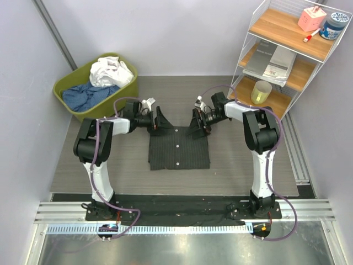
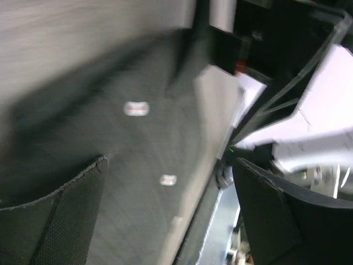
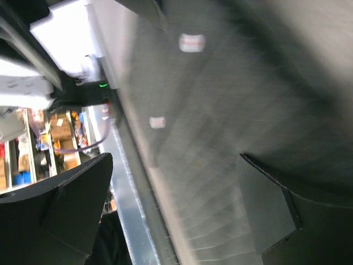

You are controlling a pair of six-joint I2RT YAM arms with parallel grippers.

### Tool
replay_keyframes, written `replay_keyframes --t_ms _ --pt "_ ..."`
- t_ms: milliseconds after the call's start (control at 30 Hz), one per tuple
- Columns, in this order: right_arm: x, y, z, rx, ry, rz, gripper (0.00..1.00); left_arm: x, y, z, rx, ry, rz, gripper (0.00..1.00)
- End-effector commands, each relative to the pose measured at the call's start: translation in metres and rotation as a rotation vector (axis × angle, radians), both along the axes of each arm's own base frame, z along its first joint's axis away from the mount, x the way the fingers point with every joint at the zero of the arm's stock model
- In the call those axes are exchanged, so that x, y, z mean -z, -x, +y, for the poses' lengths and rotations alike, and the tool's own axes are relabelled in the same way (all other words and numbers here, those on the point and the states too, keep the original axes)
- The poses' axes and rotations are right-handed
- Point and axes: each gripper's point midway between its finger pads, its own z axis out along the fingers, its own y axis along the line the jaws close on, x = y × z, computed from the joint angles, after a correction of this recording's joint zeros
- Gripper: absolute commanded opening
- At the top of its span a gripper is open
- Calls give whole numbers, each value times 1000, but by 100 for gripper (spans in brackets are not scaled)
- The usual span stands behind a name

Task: Fold and stack the long sleeve shirts
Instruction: Fold the shirt

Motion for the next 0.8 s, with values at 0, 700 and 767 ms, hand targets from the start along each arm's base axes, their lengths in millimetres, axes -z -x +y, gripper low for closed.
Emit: replay_keyframes --t_ms 0,700,767 --pt "38 -38 -26 33 173 -75 99 35 -26 24 -93 -124 50 92" --pt "-85 -13 59 -371 86 -624 96 -42 88 86 -199 -120 -52 87" --pt "-72 0 47 -375 135 -596 92 -22 81 90 -228 -161 -10 84"
